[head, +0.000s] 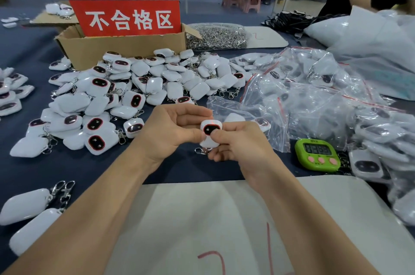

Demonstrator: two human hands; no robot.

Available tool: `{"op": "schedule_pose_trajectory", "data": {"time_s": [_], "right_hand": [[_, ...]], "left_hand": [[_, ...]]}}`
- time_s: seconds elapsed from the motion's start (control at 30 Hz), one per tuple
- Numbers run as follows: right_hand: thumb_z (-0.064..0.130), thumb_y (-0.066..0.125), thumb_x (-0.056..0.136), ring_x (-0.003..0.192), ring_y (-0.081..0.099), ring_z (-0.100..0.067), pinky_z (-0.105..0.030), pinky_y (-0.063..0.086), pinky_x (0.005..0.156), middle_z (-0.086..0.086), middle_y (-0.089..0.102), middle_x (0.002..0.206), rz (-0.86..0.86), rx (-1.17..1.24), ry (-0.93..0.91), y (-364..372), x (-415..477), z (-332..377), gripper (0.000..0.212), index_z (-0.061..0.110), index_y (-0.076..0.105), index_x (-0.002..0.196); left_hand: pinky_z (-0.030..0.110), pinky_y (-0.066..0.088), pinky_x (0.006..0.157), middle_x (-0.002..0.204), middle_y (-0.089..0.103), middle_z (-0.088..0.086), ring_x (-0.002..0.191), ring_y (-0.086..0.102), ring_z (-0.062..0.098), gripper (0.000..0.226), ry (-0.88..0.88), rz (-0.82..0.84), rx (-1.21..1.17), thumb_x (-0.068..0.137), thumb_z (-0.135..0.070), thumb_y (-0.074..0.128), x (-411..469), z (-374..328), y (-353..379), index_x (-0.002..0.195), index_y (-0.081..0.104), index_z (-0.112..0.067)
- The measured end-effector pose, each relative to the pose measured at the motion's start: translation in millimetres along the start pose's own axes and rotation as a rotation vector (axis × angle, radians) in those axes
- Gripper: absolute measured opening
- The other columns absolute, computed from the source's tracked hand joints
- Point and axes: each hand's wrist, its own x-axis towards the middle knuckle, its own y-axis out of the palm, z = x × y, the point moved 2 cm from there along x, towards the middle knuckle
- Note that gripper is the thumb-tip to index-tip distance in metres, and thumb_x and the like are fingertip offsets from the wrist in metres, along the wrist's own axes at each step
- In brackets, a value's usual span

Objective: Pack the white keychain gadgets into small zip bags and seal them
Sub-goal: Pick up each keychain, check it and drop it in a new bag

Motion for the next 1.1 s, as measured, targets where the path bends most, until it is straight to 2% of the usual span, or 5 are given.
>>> {"op": "schedule_pose_trajectory", "data": {"time_s": [0.23,0.37,0.57,0.8,1.1], "right_hand": [[0.002,0.059,0.100,0.056,0.064,-0.020,-0.025,0.056,0.056,-0.010,0.072,0.069,0.022,-0.030,0.012,2.0,2.7,0.0,0.019,0.003,0.074,0.089],[-0.012,0.053,0.093,0.057,0.065,-0.020,-0.025,0.058,0.059,-0.014,0.073,0.071,0.057,-0.016,0.031,-1.0,2.1,0.4,0.023,-0.003,0.073,0.092],[-0.013,0.056,0.090,0.063,0.066,-0.017,-0.024,0.060,0.065,-0.013,0.075,0.078,0.072,-0.103,-0.026,-0.2,3.9,-4.6,0.028,0.006,0.076,0.096],[-0.009,0.053,0.088,0.063,0.068,-0.018,-0.032,0.061,0.074,-0.018,0.077,0.086,0.062,-0.193,-0.034,-0.8,9.3,-7.8,0.034,0.013,0.078,0.096],[-0.006,0.060,0.092,0.057,0.061,-0.018,-0.023,0.055,0.057,-0.012,0.067,0.068,0.091,-0.136,-0.017,-0.1,5.7,-2.8,0.019,0.004,0.076,0.089]], "left_hand": [[0.021,0.058,0.082,0.105,0.079,0.001,0.100,0.074,0.015,0.049,-0.050,0.031,0.113,0.078,0.017,0.074,-1.0,3.8,5.8,0.114,0.075,-0.017],[0.025,0.057,0.093,0.112,0.077,-0.007,0.111,0.070,0.009,0.061,-0.055,0.086,0.213,0.077,0.018,0.070,-2.4,1.3,7.2,0.121,0.074,-0.024],[0.019,0.057,0.074,0.101,0.080,0.003,0.088,0.072,0.011,0.039,-0.115,0.043,0.057,0.087,0.012,0.066,-1.0,-1.4,2.1,0.110,0.077,-0.018],[0.029,0.062,0.076,0.088,0.080,0.006,0.082,0.076,0.018,0.043,-0.085,-0.218,0.069,0.074,0.014,0.077,2.9,1.9,8.1,0.095,0.079,-0.023],[0.028,0.063,0.074,0.099,0.080,0.009,0.086,0.076,0.019,0.025,-0.248,-0.103,-0.077,0.085,0.006,0.072,2.8,2.8,4.6,0.104,0.078,-0.010]]}}
